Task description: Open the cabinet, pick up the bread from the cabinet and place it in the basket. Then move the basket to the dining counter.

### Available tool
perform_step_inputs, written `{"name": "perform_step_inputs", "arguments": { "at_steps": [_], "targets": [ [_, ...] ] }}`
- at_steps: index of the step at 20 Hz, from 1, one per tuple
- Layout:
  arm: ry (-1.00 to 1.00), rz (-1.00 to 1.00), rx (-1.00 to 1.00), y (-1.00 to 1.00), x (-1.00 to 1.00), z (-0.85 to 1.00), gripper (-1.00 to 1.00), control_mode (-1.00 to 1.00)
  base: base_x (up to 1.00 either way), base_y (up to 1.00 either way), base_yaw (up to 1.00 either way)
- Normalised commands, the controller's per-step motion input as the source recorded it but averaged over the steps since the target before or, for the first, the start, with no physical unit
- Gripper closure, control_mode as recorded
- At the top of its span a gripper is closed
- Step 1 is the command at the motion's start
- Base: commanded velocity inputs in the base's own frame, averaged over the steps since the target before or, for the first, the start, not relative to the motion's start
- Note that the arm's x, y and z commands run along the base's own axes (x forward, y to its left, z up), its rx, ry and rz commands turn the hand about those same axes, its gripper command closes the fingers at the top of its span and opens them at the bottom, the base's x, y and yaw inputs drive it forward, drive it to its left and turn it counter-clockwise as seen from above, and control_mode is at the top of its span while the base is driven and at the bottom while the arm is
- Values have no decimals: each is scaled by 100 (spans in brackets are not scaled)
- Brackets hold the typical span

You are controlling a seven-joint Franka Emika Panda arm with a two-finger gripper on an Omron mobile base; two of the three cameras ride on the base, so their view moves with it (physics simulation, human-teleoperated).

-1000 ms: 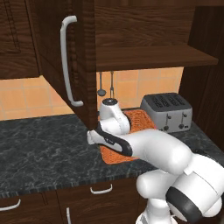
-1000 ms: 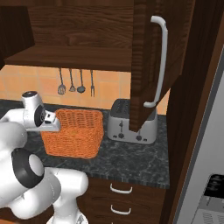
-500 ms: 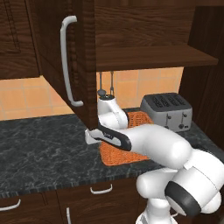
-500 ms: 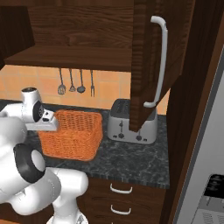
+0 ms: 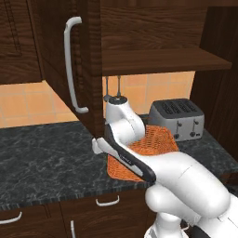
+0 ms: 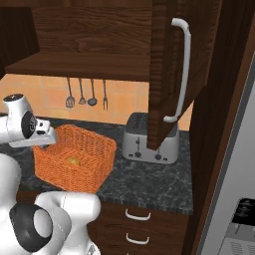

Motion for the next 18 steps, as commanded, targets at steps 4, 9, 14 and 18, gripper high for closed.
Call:
{"name": "perform_step_inputs", "arguments": {
  "at_steps": [4,9,14,18],
  "targets": [
    [-26,24,-13,-9,-70,86,100,-100,0,0,0],
    [-22,30,-16,-9,-76,93,100,-100,0,0,0],
    [-7,7,-3,-16,-59,100,100,-100,0,0,0],
    [2,-2,0,-2,-12,92,100,-100,0,0,0]
  ]
}}
